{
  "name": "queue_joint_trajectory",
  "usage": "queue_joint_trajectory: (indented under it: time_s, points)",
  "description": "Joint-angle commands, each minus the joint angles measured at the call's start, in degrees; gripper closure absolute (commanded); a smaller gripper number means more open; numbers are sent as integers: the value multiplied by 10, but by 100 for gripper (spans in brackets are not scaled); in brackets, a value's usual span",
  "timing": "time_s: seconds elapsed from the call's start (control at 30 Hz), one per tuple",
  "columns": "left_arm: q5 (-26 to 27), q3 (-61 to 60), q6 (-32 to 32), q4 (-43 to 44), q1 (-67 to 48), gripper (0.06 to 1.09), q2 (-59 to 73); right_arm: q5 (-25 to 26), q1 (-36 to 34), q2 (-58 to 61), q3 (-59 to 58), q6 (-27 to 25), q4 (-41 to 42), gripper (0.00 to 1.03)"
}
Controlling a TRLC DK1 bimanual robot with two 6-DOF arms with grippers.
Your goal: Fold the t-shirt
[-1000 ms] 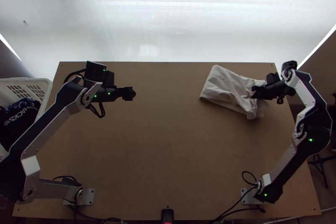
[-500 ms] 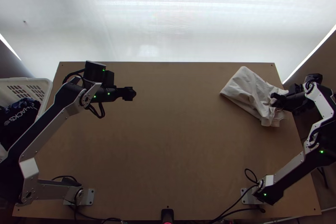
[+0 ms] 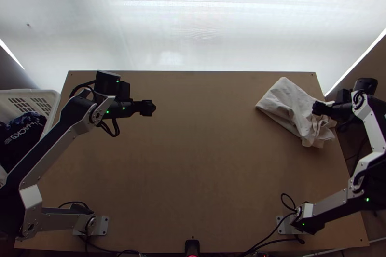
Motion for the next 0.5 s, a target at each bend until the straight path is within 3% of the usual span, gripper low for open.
queue_joint_trajectory:
  time_s: [0.0, 0.27, 0.47]
  points:
    - [0, -6, -2, 0, 2, 10, -5, 34, 66, -106, 12, -12, 7, 3]
    - [0, -4, -8, 4, -4, 10, -5, 33, 162, -38, 45, -3, 14, 3]
    - [-1, -20, -8, 4, 10, 10, -22, 46, 127, 73, 54, 1, 30, 3]
